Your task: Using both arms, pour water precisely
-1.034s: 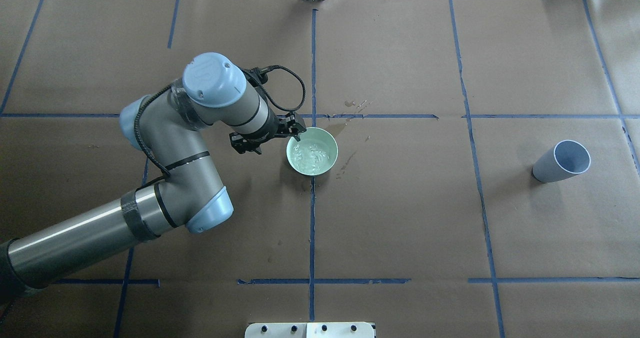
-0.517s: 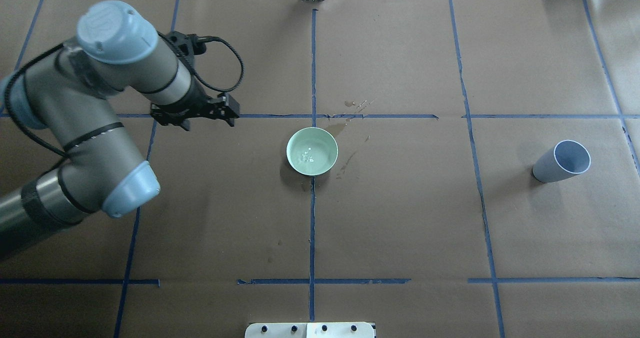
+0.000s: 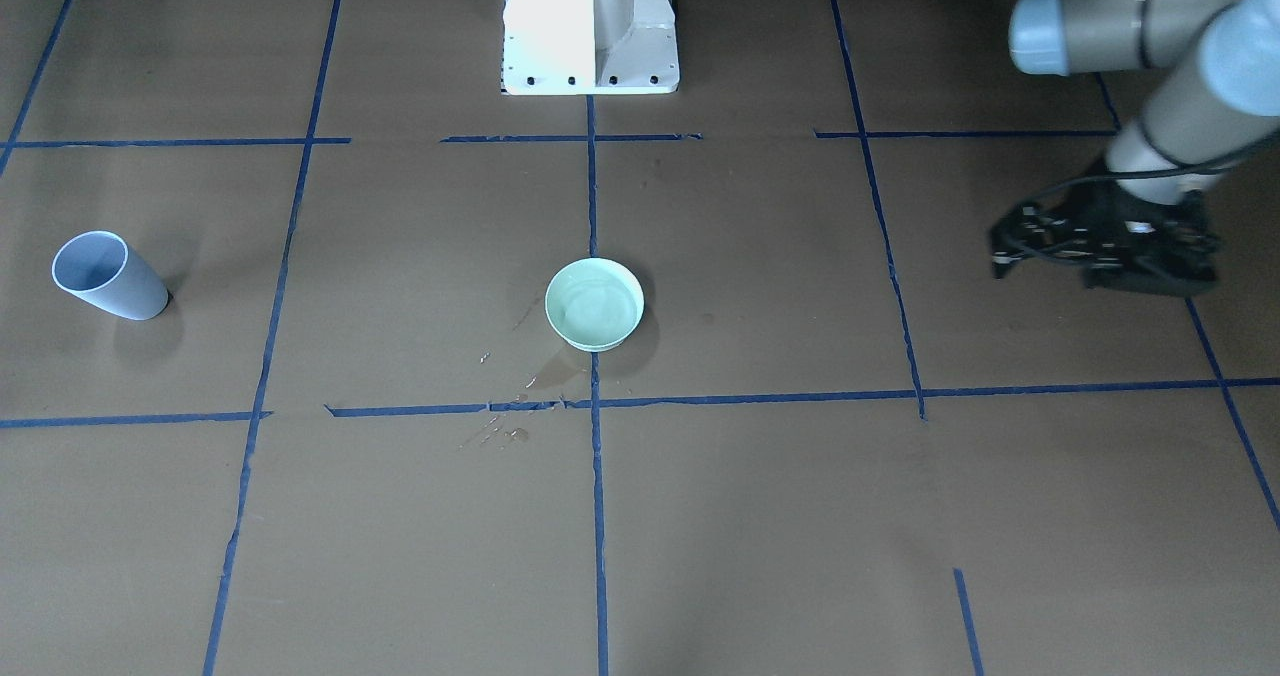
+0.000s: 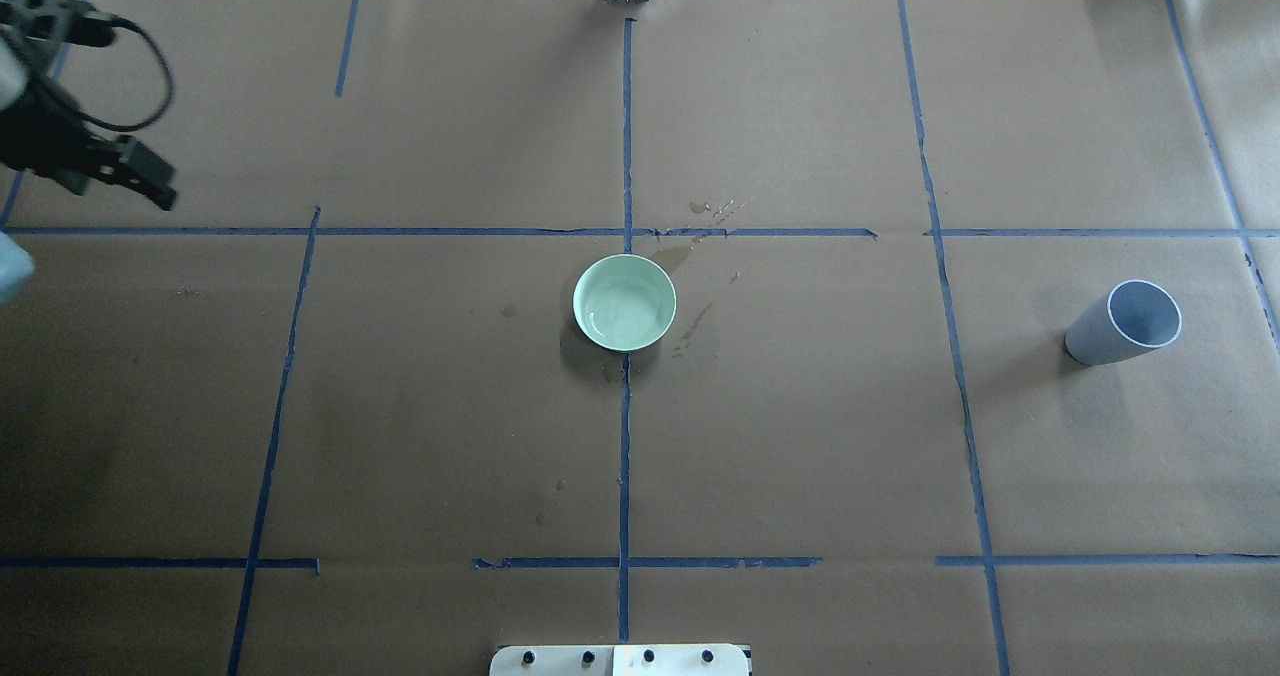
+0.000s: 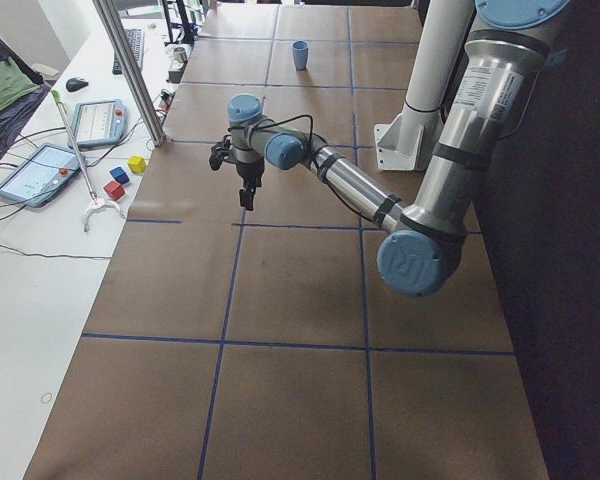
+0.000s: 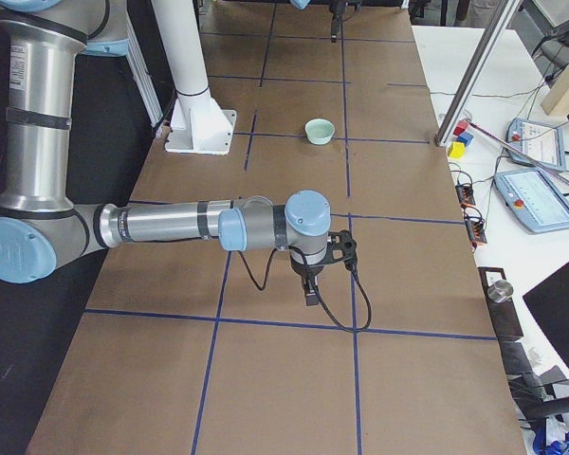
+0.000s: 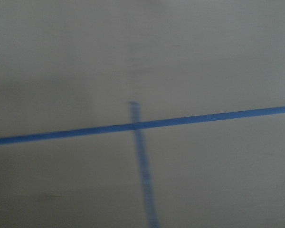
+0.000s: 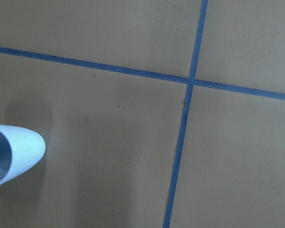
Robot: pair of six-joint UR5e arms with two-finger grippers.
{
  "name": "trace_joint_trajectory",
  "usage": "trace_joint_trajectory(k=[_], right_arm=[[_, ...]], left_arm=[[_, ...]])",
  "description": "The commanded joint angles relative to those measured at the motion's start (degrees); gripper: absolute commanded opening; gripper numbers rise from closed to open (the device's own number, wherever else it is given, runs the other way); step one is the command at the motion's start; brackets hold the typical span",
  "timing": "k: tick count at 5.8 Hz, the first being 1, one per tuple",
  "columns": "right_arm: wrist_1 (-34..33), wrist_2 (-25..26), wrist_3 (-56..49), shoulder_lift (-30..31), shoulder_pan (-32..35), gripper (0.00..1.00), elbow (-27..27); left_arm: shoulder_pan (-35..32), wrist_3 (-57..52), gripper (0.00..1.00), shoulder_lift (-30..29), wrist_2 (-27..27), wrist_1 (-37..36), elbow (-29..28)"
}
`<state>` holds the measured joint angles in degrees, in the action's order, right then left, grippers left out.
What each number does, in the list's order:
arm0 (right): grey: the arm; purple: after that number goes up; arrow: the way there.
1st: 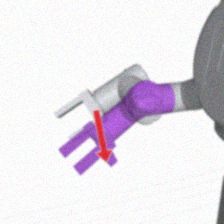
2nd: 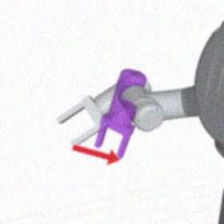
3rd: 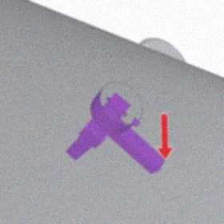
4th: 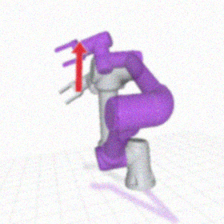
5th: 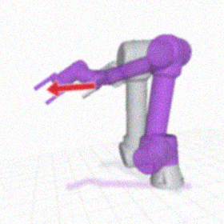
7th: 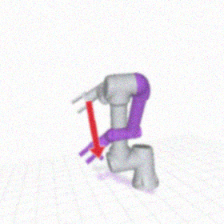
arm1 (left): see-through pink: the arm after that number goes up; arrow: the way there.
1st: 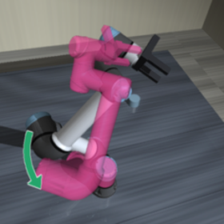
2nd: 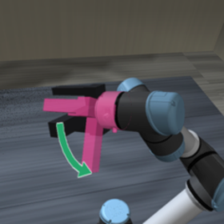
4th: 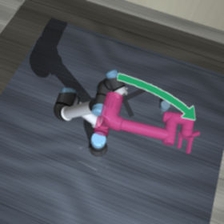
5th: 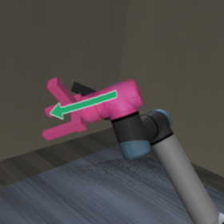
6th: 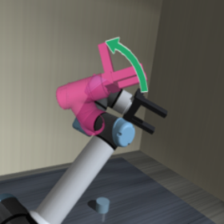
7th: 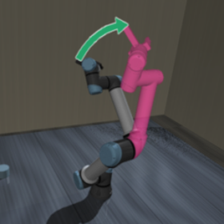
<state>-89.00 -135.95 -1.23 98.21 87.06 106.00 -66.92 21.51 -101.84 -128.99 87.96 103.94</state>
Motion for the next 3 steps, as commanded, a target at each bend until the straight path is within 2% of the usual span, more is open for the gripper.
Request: trace_joint_trajectory(k=[1, 2, 3], right_arm=[[0.0, 0.3, 6.4, 0.0, -2.9, 1.00, 5.1], [-0.1, 0.7, 8.4, 0.0, -5.0, 1.00, 7.4], [-0.2, 3.6, 11.7, -0.1, -9.2, 1.00, 10.9]], left_arm=[[-14.8, -21.7, 1.00, 7.9, -4.8, 0.1, -7.2], [-20.5, -29.1, 1.00, 10.6, -6.1, 0.1, -10.6], [-22.3, -30.2, 1.00, 14.4, -10.4, 1.0, -11.2]])
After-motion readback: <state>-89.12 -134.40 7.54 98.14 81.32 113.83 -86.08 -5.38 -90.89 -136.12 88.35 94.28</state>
